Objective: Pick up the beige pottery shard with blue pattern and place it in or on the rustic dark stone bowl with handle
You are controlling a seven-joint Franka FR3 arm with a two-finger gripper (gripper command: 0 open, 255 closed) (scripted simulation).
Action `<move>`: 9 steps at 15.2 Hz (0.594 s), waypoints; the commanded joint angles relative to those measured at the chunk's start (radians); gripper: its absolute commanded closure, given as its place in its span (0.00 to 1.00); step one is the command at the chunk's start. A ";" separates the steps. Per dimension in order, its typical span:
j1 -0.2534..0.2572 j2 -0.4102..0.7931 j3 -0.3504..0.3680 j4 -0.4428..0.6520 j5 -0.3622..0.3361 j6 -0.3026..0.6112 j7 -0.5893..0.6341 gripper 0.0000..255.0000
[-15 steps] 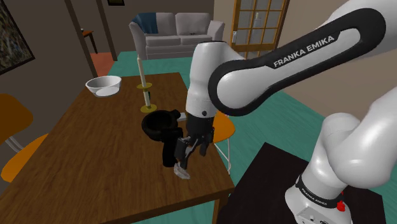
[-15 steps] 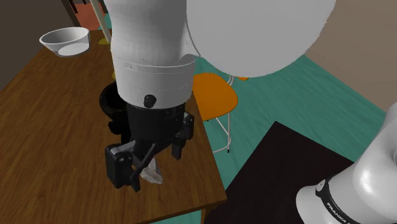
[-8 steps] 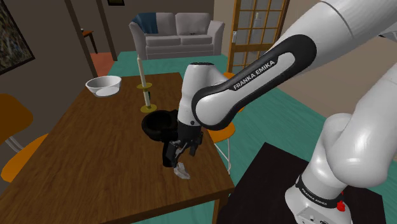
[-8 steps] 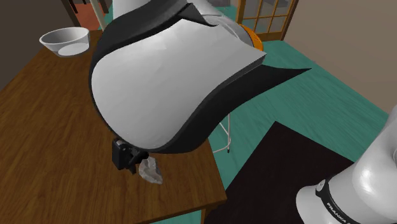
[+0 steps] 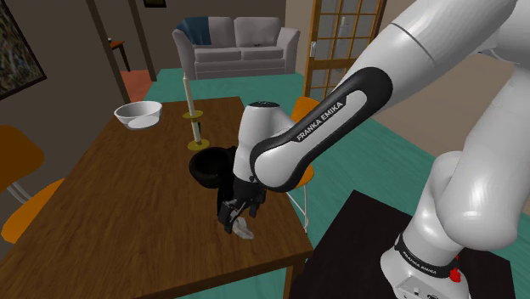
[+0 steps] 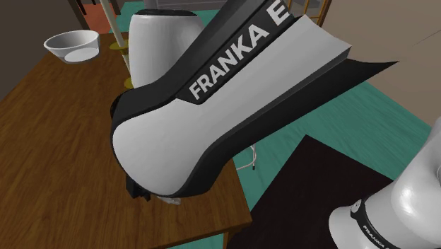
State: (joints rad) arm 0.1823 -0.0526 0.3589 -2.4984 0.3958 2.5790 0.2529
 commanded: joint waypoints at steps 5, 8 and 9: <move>0.001 0.009 0.001 -0.001 0.000 0.011 0.000 0.00; 0.001 0.009 0.001 -0.001 0.000 0.011 0.000 1.00; 0.001 0.009 0.001 -0.001 0.000 0.011 0.000 1.00</move>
State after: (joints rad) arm 0.1808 -0.0473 0.3571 -2.4995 0.3946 2.5879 0.2534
